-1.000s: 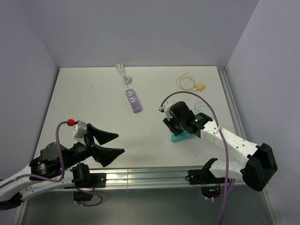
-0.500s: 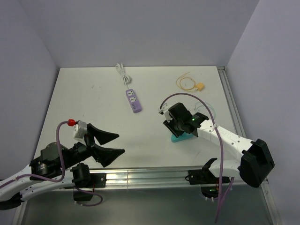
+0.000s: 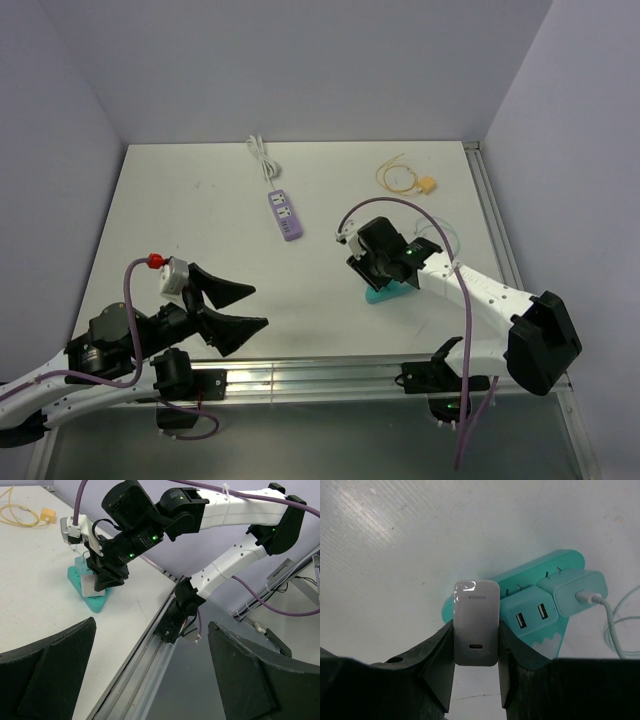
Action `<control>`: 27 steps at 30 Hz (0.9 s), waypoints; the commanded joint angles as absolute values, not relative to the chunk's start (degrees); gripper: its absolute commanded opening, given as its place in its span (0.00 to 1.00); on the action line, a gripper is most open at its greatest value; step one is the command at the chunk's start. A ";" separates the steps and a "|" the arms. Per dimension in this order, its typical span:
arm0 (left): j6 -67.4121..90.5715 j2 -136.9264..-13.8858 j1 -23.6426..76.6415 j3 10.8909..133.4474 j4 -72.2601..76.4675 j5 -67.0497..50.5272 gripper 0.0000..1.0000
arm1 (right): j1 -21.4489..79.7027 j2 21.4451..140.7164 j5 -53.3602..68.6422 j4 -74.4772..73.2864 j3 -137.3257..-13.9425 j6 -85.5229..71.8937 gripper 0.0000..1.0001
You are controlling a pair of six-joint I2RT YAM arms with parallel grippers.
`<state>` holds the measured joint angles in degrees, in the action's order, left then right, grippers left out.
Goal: Insert the plug
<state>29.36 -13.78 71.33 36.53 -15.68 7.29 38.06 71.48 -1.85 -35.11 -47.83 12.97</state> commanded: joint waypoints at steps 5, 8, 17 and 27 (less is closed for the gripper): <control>28.12 -14.24 71.37 36.74 -12.92 6.42 0.99 | 37.00 75.84 -0.35 -36.91 -50.36 16.17 0.00; 28.21 -13.89 71.28 36.74 -12.83 6.50 1.00 | 36.91 77.34 1.49 -37.71 -51.24 17.58 0.00; 28.39 -12.39 71.37 37.53 -13.27 6.77 1.00 | 36.83 74.28 3.60 -32.88 -46.85 21.44 0.00; 28.21 -14.68 71.28 36.30 -10.73 4.22 0.98 | 37.18 67.77 6.57 -30.67 -49.21 19.43 0.00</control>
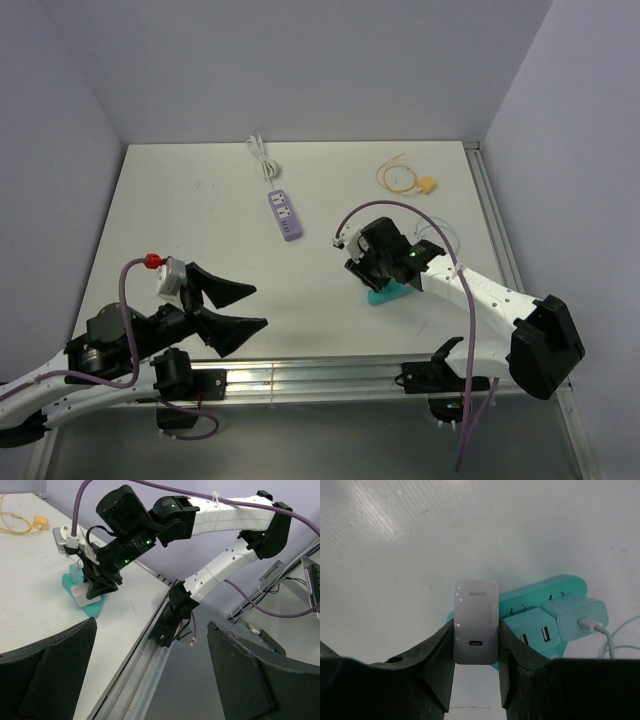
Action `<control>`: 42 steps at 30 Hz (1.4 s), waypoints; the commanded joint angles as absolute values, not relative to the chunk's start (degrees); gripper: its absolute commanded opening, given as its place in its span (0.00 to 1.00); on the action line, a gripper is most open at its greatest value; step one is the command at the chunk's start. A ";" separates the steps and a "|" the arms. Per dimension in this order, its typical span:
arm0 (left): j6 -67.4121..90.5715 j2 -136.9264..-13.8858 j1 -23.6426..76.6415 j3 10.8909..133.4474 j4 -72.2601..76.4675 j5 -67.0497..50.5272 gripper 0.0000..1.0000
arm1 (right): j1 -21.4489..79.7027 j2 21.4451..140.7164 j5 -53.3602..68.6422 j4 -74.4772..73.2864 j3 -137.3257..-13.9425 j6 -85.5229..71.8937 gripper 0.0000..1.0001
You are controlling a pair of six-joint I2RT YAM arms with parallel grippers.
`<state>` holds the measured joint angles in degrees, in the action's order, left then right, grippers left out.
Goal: Insert the plug
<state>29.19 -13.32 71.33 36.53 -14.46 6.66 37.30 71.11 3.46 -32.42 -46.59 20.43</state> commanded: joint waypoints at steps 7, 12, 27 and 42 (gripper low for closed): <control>25.32 -20.73 71.37 38.13 -9.67 0.53 0.89 | 37.35 64.16 25.27 -32.95 -57.21 10.73 0.00; 21.19 -24.43 71.28 42.01 -13.52 -4.82 0.79 | 41.91 61.27 34.62 -32.87 -56.96 8.79 0.00; 19.86 -37.09 71.28 46.76 -18.73 -15.11 0.83 | 56.77 56.87 40.60 -37.09 -61.35 12.30 0.00; 16.26 -43.41 71.28 45.44 -11.95 -18.19 0.66 | 59.24 57.92 48.17 -35.51 -63.89 12.22 0.00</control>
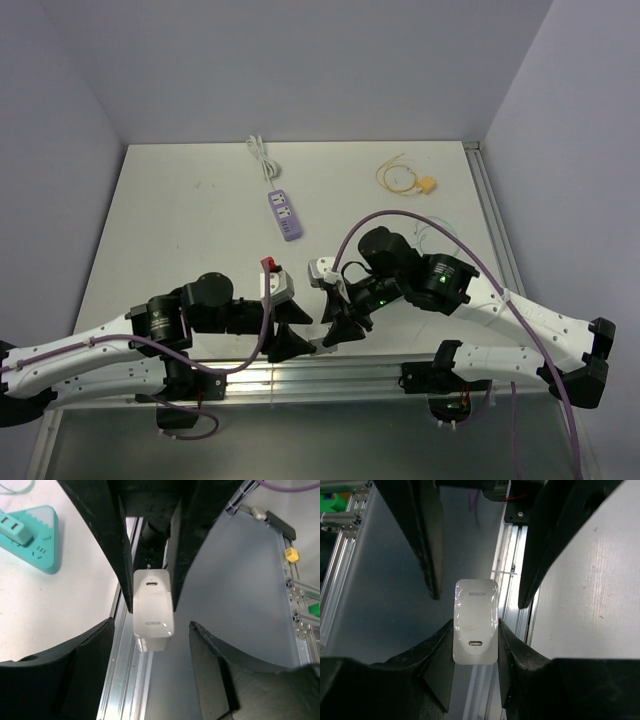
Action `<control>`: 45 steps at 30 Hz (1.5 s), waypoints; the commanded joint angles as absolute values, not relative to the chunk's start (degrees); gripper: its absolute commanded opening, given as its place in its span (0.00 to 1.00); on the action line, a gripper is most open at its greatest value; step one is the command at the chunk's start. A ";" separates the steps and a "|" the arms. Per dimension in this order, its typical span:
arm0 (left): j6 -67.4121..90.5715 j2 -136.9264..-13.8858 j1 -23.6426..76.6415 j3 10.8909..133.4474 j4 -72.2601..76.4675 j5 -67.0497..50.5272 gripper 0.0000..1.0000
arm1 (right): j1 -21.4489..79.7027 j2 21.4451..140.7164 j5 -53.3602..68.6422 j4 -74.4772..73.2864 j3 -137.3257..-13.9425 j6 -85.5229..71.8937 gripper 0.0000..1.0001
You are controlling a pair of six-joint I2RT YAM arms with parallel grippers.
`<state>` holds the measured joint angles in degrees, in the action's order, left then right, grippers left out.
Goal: Insert the plug
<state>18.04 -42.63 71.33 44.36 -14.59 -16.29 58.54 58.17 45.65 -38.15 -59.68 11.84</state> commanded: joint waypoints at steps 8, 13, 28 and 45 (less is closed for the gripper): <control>16.52 -43.59 71.28 45.18 -11.87 -16.88 0.57 | 60.29 59.15 48.34 -35.77 -65.57 12.30 0.00; 16.70 -43.94 71.28 45.26 -11.95 -16.52 0.47 | 61.35 60.12 48.25 -35.77 -66.18 12.22 0.00; 17.67 -40.69 52.32 38.23 -5.63 -10.90 0.00 | 57.06 49.23 19.97 -25.68 -57.41 0.20 0.95; -14.31 -73.63 11.08 52.02 7.28 -33.38 0.00 | 51.68 45.26 12.22 -16.35 -42.98 -8.70 0.95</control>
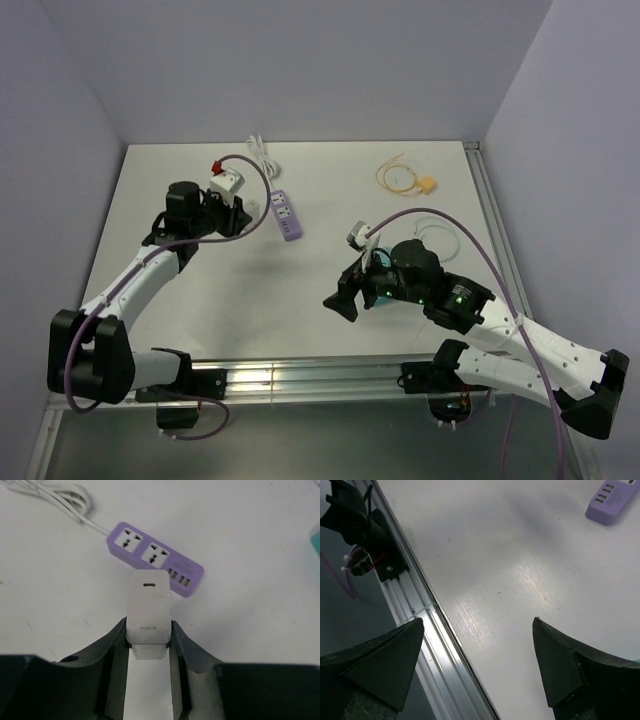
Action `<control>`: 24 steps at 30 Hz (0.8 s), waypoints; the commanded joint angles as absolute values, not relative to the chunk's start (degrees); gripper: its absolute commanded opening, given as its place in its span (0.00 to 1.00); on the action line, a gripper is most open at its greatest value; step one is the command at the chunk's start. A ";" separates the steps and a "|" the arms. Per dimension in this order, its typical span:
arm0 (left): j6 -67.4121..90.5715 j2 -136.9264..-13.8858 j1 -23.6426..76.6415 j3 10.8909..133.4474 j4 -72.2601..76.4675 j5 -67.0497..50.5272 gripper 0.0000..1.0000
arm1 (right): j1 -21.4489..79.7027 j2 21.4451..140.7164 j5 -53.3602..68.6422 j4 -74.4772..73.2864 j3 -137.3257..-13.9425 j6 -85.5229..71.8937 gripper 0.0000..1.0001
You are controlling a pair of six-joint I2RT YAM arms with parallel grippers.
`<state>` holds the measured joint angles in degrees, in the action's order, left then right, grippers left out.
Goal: Insert the plug
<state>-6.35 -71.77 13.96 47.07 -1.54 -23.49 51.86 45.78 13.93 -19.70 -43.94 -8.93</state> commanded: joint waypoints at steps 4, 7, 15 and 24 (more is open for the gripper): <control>-19.15 -78.74 8.53 53.61 13.07 -38.30 0.00 | 51.50 44.56 11.61 -14.07 -39.82 -9.05 0.95; -20.30 -83.75 8.35 55.37 16.68 -40.42 0.00 | 50.63 44.47 11.08 -13.97 -39.73 -9.93 0.96; -22.32 -96.13 8.44 62.04 21.18 -43.84 0.00 | 41.40 45.70 13.80 -13.45 -39.11 -14.50 0.98; -26.54 -106.78 9.40 72.07 19.15 -46.75 0.00 | 37.44 47.90 15.56 -12.74 -38.58 -14.68 0.98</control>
<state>-23.86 -105.78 9.06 68.14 14.96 -42.48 38.35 47.37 14.52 -15.46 -38.85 -14.11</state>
